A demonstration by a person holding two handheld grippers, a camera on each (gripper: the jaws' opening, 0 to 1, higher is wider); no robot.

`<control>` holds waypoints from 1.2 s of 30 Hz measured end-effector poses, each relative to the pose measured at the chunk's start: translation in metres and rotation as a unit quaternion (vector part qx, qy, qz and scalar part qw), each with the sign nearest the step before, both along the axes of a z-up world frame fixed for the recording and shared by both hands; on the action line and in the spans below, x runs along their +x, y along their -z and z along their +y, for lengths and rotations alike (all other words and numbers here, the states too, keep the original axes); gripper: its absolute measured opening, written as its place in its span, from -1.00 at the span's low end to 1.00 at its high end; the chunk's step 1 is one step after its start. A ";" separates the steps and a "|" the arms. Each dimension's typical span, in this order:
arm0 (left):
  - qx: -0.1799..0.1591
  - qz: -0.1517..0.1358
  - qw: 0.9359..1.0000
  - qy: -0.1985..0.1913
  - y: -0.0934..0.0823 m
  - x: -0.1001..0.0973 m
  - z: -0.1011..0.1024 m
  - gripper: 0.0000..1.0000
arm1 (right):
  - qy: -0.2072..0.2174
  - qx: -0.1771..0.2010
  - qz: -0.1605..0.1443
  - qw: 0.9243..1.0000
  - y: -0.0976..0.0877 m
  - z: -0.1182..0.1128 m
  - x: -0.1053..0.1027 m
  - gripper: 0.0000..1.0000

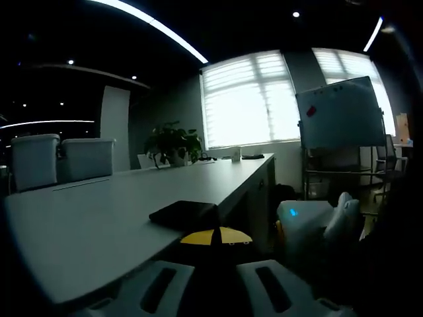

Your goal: Clamp the fixed fixture on the desktop, loosen the retaining clip, secure it to the edge of the desk, and tighten the retaining clip.

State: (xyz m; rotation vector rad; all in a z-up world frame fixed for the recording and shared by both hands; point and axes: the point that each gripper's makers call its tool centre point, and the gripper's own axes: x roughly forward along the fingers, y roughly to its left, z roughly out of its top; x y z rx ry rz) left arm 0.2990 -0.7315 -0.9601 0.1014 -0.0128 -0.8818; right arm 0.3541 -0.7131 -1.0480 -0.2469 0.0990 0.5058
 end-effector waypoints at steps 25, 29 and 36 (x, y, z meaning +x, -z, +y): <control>-0.007 0.009 1.000 -0.002 0.000 0.001 0.000 -0.98 | -0.198 0.041 0.042 0.978 -0.001 0.016 -0.009 -0.48; -0.008 0.006 1.000 -0.006 -0.003 0.001 -0.001 -0.97 | -0.193 0.031 0.044 0.980 0.000 0.015 -0.009 -0.48; -0.032 0.019 0.999 0.007 -0.011 -0.016 -0.004 -0.79 | -0.185 0.033 0.046 0.981 0.000 0.015 -0.007 -0.48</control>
